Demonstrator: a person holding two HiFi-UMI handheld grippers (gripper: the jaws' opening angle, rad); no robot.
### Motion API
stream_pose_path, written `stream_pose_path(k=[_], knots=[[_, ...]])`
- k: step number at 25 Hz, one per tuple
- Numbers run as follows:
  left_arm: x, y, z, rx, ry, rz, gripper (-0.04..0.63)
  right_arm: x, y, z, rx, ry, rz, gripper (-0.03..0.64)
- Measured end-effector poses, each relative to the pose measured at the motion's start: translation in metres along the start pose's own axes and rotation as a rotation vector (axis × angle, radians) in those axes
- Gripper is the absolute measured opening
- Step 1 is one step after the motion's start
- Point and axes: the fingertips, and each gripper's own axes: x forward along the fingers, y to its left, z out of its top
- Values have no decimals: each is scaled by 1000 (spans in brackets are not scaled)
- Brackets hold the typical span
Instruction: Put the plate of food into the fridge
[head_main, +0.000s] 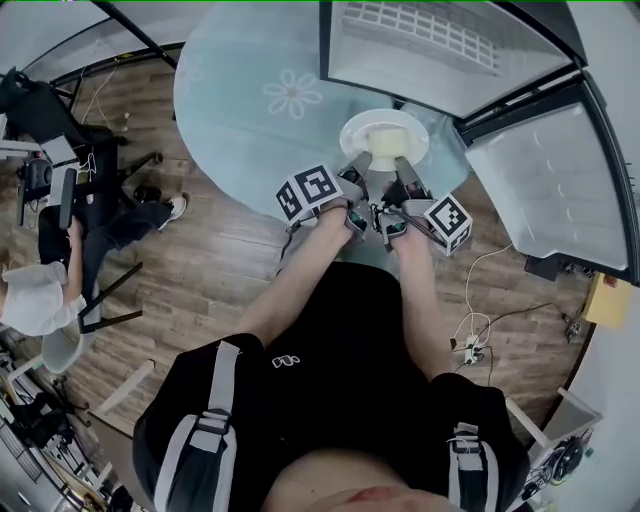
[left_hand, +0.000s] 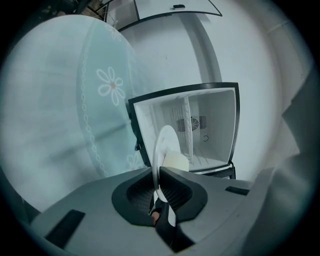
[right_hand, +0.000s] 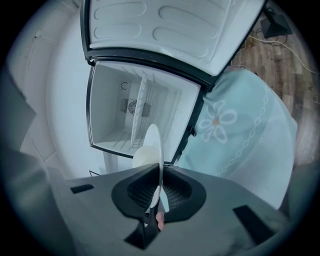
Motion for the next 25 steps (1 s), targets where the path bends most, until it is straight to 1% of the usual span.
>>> stream_pose_path(k=[3,8,18,22,25], knots=[[12,2,3,-6,26,0,17,6,-5,7,-2,-18,-12,28],[31,5,9,-1,41,11,17,19,-12,19,0,-21,-14,28],[70,8,42,-25,1,40,16,68,-15,43,10,33,-15,28],[89,19,50,-28,-1,74,17,86,-32,51,46,53,-39,28],[100,25,61,-37,-18,95,17,102,-36,55,58,79,-51,29]])
